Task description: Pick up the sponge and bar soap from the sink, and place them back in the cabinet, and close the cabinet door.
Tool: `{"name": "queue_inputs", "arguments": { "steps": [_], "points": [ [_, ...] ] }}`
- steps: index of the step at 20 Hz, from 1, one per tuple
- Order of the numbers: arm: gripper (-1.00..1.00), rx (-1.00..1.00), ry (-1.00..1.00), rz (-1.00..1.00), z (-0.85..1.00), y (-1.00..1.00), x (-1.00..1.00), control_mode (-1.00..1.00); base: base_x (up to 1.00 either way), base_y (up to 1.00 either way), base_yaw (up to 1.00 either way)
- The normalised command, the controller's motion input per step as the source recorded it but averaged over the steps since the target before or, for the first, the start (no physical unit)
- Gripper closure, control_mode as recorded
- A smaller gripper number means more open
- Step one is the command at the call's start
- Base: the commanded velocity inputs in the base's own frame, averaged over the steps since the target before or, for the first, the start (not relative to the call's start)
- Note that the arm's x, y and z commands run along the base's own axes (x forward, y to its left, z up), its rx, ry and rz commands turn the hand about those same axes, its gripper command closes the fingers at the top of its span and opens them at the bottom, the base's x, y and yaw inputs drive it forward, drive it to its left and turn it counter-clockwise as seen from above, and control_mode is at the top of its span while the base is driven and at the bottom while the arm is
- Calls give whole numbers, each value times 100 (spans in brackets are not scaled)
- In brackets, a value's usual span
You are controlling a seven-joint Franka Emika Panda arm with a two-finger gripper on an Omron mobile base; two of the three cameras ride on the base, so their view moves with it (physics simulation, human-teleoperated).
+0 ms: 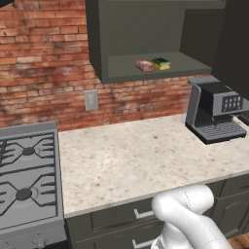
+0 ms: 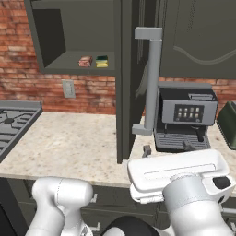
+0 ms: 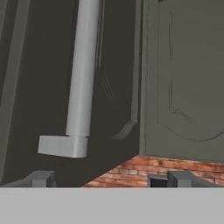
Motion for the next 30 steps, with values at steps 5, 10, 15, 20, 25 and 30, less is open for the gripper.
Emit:
{"name": "queue_inputs", "arguments": {
  "steps": [5, 10, 15, 20, 25, 30],
  "points": [
    [-100, 0, 0, 2, 0, 0, 8, -100, 0, 0, 0],
    [-100, 0, 0, 0, 0, 2, 9, -100, 0, 0, 0],
    [-100, 0, 0, 0, 0, 2, 8, -100, 0, 0, 0],
    [-100, 0, 0, 1, 0, 5, 4, -100, 0, 0, 0],
    [-100, 0, 0, 0, 0, 11, 8, -100, 0, 0, 0],
    [-100, 0, 0, 0, 0, 10, 7, -100, 0, 0, 0]
  ]
}}
